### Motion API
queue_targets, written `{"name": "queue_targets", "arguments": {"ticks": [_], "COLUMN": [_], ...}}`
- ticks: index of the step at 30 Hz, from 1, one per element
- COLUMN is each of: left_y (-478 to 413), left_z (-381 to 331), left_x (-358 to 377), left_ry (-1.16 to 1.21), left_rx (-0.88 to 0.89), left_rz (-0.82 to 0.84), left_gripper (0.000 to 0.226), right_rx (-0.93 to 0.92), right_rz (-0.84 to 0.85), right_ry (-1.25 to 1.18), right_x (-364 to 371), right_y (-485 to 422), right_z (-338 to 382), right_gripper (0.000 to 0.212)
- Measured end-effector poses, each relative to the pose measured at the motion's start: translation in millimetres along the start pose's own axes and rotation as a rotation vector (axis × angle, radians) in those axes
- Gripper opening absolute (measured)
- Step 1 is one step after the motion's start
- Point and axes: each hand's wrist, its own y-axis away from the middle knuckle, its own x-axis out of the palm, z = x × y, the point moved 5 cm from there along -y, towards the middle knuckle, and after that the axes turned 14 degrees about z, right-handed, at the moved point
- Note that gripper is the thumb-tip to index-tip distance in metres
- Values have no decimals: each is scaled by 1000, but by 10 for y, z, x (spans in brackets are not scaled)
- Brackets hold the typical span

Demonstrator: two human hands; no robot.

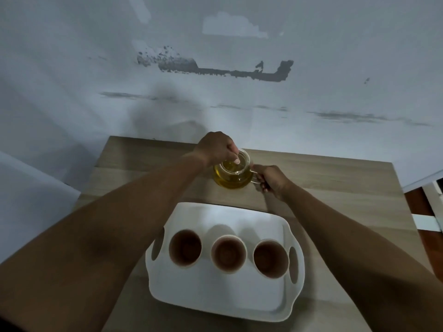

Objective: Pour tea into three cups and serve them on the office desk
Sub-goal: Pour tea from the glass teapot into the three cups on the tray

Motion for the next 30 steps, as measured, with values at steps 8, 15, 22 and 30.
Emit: {"name": "queue_targets", "arguments": {"ticks": [8,15,22,30], "left_y": [341,895,1450,1940], "left_z": [-384,-832,-1016,-736], "left_x": [-272,-452,-424,-66], "left_ry": [-98,-124,-167,-140], "left_rx": [126,123,115,159], "left_rz": [62,109,132,145], "left_gripper": [25,22,22,23], "right_rx": [-89,-143,-165,-139], "right_rz": [54,82,45,-39], "right_ry": [73,102,113,119], "right_x": [-89,-5,201,593], "right_y": [422,1074,1637,2044], "right_z": [316,542,510,94], "right_gripper": [46,45,40,38]}}
